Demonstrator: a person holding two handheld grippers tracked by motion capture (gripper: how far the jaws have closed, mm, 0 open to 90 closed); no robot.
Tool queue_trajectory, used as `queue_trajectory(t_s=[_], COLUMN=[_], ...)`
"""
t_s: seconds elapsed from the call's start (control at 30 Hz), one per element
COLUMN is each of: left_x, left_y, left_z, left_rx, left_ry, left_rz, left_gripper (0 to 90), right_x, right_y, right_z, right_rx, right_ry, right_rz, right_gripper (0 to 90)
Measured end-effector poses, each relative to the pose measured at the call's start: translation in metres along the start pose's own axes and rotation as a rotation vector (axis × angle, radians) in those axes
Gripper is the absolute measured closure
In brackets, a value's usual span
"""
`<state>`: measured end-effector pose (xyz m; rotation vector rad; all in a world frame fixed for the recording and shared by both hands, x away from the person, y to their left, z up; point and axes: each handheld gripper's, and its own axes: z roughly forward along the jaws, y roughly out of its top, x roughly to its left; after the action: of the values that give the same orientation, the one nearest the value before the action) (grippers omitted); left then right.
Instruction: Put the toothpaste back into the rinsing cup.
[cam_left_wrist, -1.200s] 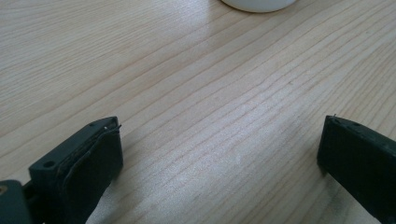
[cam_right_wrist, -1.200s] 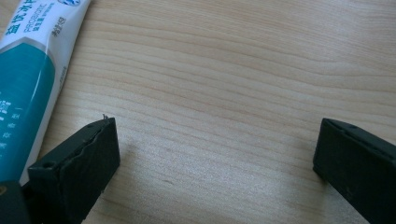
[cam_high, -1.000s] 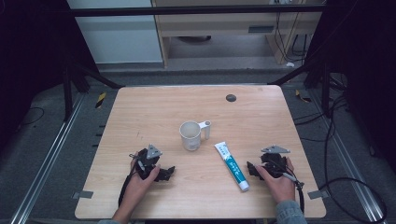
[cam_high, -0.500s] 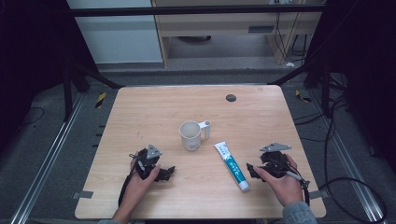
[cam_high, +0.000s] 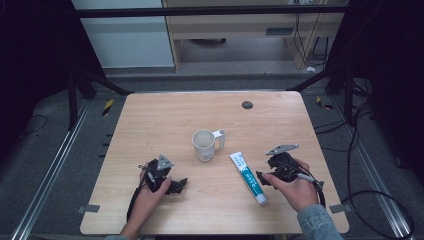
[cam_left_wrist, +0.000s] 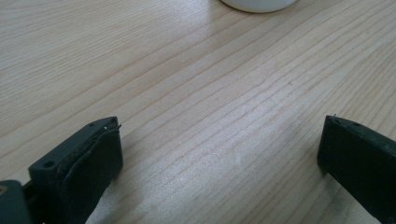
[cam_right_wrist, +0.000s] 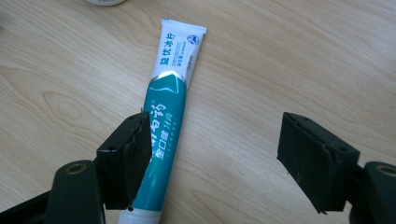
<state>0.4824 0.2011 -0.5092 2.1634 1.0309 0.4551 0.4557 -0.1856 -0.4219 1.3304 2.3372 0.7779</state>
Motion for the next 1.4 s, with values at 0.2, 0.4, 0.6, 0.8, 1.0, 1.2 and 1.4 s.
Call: queue_trajectory(t_s=[0.2,0.4,0.6,0.8,1.0,1.2,1.4], left_x=[0.000,0.000,0.000,0.000,0.000,0.000,0.000], left_y=[0.000,0.000,0.000,0.000,0.000,0.000,0.000], left_z=[0.000,0.000,0.000,0.000,0.000,0.000,0.000], left_rx=[0.000,0.000,0.001,0.001,0.000,0.000,0.001], left_ry=[0.001,0.001,0.001,0.001,0.001,0.001,0.001], left_rz=[0.000,0.001,0.001,0.001,0.001,0.001,0.001], left_gripper=[0.0,0.0,0.0,0.0,0.0,0.0,0.0], right_x=[0.002,0.003,0.006,0.010,0.015,0.018,0.019], right_y=[0.011,0.019,0.025,0.033,0.039,0.041,0.042], right_z=[-0.002,-0.002,0.000,0.007,0.012,0.020,0.026], right_rx=[0.015,0.023,0.019,0.033,0.045,0.066,0.087], right_ry=[0.002,0.003,0.011,0.023,0.036,0.043,0.050], right_rz=[0.005,-0.002,-0.012,-0.025,-0.046,-0.049,-0.046], right_gripper=[23.3,23.9,28.1,34.3,41.8,43.2,43.7])
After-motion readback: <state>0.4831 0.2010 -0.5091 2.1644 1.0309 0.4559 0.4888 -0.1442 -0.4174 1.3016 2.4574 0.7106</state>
